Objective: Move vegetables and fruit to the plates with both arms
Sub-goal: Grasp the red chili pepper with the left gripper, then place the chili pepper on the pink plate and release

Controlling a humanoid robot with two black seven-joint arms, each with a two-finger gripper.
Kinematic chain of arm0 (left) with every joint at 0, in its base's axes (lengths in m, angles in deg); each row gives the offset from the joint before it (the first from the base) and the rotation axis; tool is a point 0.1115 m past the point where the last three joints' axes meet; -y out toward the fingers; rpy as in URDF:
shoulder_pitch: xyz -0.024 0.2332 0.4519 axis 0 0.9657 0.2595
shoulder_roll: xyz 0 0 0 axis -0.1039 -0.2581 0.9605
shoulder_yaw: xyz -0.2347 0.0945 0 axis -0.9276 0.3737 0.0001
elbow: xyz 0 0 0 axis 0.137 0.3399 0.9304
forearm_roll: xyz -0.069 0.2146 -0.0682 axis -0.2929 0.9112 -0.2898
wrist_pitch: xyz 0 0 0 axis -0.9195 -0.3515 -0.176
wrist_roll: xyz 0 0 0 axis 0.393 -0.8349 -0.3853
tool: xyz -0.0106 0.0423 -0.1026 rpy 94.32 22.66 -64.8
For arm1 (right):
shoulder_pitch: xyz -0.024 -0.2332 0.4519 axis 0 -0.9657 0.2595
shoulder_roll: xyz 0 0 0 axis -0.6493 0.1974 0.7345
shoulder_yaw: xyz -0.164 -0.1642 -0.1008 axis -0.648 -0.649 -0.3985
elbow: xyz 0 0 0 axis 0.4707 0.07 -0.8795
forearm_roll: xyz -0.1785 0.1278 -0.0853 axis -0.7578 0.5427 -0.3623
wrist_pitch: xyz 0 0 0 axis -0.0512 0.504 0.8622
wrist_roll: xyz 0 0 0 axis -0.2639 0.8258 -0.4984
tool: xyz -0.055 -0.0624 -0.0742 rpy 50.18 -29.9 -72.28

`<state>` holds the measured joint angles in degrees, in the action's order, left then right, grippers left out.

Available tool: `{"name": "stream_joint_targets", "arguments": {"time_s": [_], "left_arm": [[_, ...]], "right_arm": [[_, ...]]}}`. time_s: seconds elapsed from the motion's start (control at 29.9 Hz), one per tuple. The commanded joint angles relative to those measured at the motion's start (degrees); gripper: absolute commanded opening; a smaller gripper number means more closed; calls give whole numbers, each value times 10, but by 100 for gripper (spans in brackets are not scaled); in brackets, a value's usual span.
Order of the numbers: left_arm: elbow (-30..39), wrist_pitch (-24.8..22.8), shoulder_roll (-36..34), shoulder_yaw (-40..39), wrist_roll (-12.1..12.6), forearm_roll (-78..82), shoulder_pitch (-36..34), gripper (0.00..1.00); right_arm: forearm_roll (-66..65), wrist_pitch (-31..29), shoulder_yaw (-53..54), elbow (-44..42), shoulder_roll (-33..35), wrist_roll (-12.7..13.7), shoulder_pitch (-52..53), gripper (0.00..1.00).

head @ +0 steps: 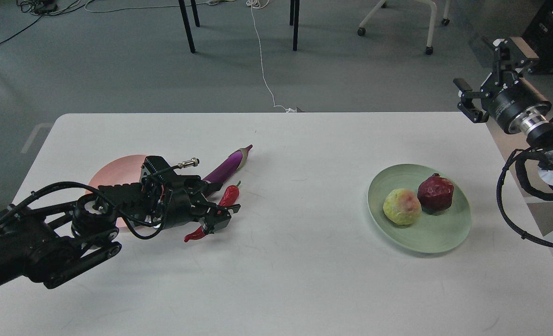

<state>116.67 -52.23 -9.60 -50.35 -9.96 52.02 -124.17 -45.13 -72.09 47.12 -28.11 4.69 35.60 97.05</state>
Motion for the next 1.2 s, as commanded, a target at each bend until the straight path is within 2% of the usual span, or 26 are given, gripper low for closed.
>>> {"name": "stream_joint_targets", "arguments": {"time_s": [0.0, 0.17, 0.3, 0.4, 0.53, 0.7, 0.8, 0.94, 1.17], "left_arm": [[-24, 0, 17, 1, 1, 0, 8, 59], [-61, 1, 45, 1, 2, 0, 18, 50], [-65, 1, 53, 0, 0, -5, 19, 29], [-61, 2, 49, -1, -2, -7, 18, 19], [-42, 4, 33, -9, -6, -23, 16, 16], [29, 4, -35, -16, -6, -67, 13, 14], [52, 3, -91, -47, -8, -94, 8, 14], [42, 3, -141, -52, -19, -109, 8, 15], [-29, 5, -143, -45, -15, -113, 23, 19]], "right_arm": [[0, 0, 4, 0, -7, -1, -10, 99], [0, 1, 16, 0, -9, -1, -20, 99], [0, 3, 17, 0, -9, -1, -25, 99], [0, 4, 17, 0, -9, -1, -28, 99], [0, 5, 17, 0, -9, -1, -32, 99], [0, 4, 21, -11, -14, -2, -35, 99], [0, 4, 38, -23, -28, -2, -34, 99], [0, 4, 50, -26, -30, -2, -35, 99], [0, 4, 50, -25, -44, -2, -36, 99]]}}
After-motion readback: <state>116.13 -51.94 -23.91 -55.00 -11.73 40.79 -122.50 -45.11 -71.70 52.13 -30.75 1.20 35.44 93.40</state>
